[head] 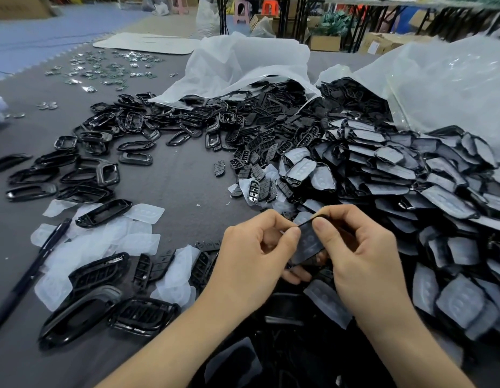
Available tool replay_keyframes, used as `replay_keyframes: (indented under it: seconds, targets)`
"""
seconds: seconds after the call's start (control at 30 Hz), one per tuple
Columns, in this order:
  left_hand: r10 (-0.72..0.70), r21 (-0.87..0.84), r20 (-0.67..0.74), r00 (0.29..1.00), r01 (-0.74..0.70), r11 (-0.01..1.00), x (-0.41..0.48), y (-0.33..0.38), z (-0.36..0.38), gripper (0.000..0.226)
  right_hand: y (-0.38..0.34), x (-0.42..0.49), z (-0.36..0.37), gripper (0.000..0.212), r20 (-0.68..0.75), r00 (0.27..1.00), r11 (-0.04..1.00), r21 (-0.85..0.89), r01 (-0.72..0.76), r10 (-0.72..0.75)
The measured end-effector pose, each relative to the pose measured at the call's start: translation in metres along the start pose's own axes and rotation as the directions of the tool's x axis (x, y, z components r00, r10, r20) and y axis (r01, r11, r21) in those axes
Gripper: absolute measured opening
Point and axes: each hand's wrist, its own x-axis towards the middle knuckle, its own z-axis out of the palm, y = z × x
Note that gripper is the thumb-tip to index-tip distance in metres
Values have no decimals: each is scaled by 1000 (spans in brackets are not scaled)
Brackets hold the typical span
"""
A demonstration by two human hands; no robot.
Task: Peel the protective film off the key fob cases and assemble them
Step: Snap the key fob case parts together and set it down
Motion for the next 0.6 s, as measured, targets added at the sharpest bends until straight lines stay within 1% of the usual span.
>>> replay_keyframes:
  seconds: [0.03, 0.1, 0.17, 0.23, 0.27, 0.37, 0.47, 0.6]
  targets:
    - [6, 22, 11, 1000, -6, 1000, 0, 1, -1, 20, 0, 0, 0, 16, -1, 1000, 1000, -3, -5, 5]
    - [57, 122, 27, 998, -60, 991, -1, 3, -2, 20, -2, 1, -1, 13, 22, 999, 999, 30, -39, 38]
    - [98, 190, 42, 994, -104, 976, -1, 5, -4, 19, -5, 1, -2, 8, 96, 992, 988, 118, -96, 85]
    - [103, 182, 51, 993, -111, 977, -1, 5, -4, 19, -6, 0, -2, 6, 170, 978, 965, 211, -155, 120]
    - [92, 159, 48, 995, -98, 982, -1, 4, -3, 19, -6, 0, -2, 6, 186, 975, 960, 228, -165, 123]
    - [14, 45, 52, 999, -16, 999, 0, 4, -1, 17, -5, 0, -1, 8, 135, 988, 978, 182, -102, 78]
    - [-24, -19, 67, 997, 26, 999, 1, 3, -1, 18, -4, 1, 1, 12, 63, 998, 992, 127, -27, 19]
    - [-16, -27, 75, 997, 18, 999, 0, 1, 0, 20, -3, 1, -1, 11, 28, 999, 981, 192, -30, 25]
